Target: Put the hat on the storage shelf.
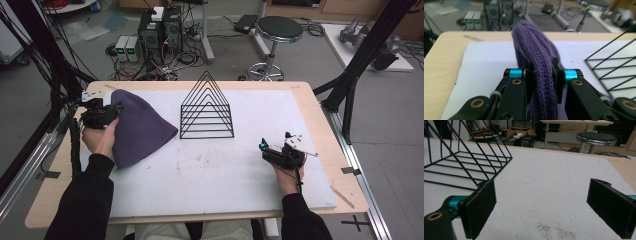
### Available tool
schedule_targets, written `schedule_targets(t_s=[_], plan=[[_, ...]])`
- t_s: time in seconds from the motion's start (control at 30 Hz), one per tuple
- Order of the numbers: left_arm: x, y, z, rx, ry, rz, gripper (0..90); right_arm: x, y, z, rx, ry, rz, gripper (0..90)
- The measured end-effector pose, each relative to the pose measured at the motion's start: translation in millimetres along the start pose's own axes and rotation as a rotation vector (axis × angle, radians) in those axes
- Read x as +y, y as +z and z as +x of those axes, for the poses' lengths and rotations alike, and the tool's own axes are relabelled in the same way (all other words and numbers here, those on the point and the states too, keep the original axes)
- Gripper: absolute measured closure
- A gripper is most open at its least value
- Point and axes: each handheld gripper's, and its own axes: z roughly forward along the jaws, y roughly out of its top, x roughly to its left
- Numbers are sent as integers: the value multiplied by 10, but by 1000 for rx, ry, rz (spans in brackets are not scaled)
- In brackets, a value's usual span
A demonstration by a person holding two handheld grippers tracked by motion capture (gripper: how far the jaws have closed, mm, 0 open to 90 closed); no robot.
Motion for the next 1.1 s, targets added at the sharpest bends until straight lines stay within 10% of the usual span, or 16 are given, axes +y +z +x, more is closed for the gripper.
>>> schedule_targets(t_s=[0.8,1.1], plan=[[48,-528,-351,-160,129,-214,785,-6,2,-5,-12,-7,2,80],[51,-748,-581,-192,266,-332,784,-5,0,-9,8,41,-3,80]])
